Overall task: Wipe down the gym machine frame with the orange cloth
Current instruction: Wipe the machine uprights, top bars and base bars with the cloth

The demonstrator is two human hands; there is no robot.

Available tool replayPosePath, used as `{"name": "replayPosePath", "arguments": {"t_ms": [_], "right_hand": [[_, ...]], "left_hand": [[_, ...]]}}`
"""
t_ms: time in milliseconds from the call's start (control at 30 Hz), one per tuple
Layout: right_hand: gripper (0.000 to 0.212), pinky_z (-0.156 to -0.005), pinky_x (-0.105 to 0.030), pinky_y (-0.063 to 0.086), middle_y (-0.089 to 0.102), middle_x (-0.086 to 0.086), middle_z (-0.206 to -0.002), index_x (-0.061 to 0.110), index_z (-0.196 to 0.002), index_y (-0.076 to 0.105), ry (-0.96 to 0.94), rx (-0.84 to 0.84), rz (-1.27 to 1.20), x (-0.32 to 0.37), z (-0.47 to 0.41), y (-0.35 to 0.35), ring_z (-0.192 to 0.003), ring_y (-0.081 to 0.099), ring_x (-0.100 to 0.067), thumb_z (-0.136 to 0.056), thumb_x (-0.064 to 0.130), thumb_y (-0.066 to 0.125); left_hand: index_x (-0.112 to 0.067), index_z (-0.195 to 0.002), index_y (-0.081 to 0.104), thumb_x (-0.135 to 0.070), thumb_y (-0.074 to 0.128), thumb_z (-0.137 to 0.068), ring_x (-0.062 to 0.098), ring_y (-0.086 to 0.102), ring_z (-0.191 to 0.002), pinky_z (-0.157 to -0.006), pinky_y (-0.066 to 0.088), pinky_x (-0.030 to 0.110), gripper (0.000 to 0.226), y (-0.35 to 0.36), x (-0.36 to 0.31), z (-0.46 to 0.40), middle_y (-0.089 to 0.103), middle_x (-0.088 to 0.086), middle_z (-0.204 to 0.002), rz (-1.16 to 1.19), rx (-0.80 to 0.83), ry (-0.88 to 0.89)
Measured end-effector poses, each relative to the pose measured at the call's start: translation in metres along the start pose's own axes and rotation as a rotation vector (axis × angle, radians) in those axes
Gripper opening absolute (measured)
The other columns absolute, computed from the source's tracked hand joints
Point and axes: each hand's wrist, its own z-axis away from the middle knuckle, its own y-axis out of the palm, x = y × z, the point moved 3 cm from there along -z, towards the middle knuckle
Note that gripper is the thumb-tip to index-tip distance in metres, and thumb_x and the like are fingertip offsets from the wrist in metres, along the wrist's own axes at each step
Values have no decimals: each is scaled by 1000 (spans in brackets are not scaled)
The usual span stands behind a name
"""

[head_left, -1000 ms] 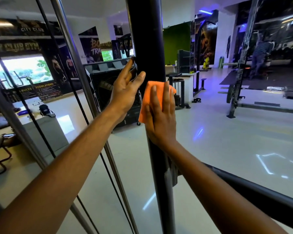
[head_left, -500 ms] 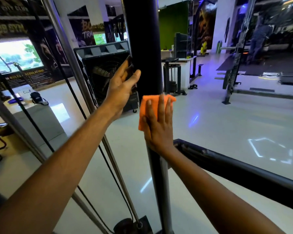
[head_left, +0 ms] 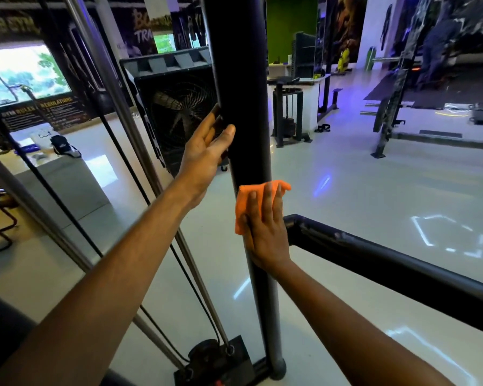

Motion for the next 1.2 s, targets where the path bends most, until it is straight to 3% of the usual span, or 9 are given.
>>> {"name": "replayPosePath", "arguments": {"t_ms": [100, 233, 367, 433, 533, 767, 967, 1100, 1200], "right_hand": [[86, -128, -73, 19, -19, -14, -178, 23, -172, -16, -63, -55, -65, 16, -46, -18, -165, -13, -49, -115, 32, 49], [84, -128, -73, 17, -11, -20, -176, 17, -170, -14, -95, -145, -66, 24, -80, -24, -165, -10, -50, -116, 30, 48], [98, -128, -72, 22, -23, -9, -179, 22, -171, -17, -53, -24, -5, -3, -17, 0, -165, -8, -51, -112, 27, 60], [108, -125, -74, 26, -22, -9, -180, 22, -172, -16, -6, 34, 7, -22, 30, 14, -164, -1, -53, -106, 20, 70], [117, -123, -79, 21, -20, -13, -180, 21, -172, -15, -15, 86, 27, -36, 68, 21, -164, -4, -53, -100, 12, 77], [88, -132, -69, 4, -33, -3, -176, 27, -170, -22, -7, 58, -110, -14, -7, 4, -165, -16, -41, -117, 36, 48], [99, -129, -76, 6, -29, -7, -177, 25, -171, -19, -53, 107, -62, -44, 46, 26, -164, -12, -47, -112, 28, 61], [107, -128, -78, 7, -19, -13, -180, 21, -172, -16, -2, 221, -76, -69, 122, 38, -164, 1, -53, -107, 18, 70], [99, -126, -79, 11, -18, -14, -180, 21, -172, -16, -5, 274, -108, -67, 133, 40, -162, 10, -57, -112, 24, 63]], "left_hand": [[-25, -165, 41, -23, 58, -112, 6, 58, -139, -105, 56, 27, 56, 1, 4, 2, 61, -11, -153, 1, -16, -23], [-26, -164, 42, -26, 58, -112, 10, 60, -139, -109, 56, 36, 54, -1, 5, 0, 61, -11, -153, 6, -31, -33], [-24, -165, 40, -26, 57, -112, 9, 56, -142, -112, 54, 32, 55, 6, 21, 9, 59, -8, -156, 17, -47, -56], [-23, -164, 41, -25, 58, -112, 10, 56, -143, -119, 49, 38, 55, 12, 35, 19, 59, -7, -156, 22, -56, -77], [-23, -163, 44, -25, 56, -113, 10, 54, -145, -123, 44, 43, 52, 20, 55, 35, 59, -8, -155, 27, -71, -125], [-34, -157, 47, -30, 53, -113, -2, 57, -139, -103, 54, 22, 45, 32, 72, 45, 60, -24, -147, 2, -176, -209], [-24, -165, 39, -43, 54, -106, 11, 52, -147, -118, 49, 36, 64, 44, 94, 60, 54, -7, -161, 9, -172, -228], [-26, -165, 40, -40, 51, -112, 9, 50, -149, -123, 44, 38, 56, 53, 125, 79, 55, -12, -160, -28, -192, -298], [-31, -165, 40, -39, 52, -113, 9, 48, -150, -127, 39, 47, 54, 57, 138, 92, 54, -15, -160, -45, -197, -338]]}}
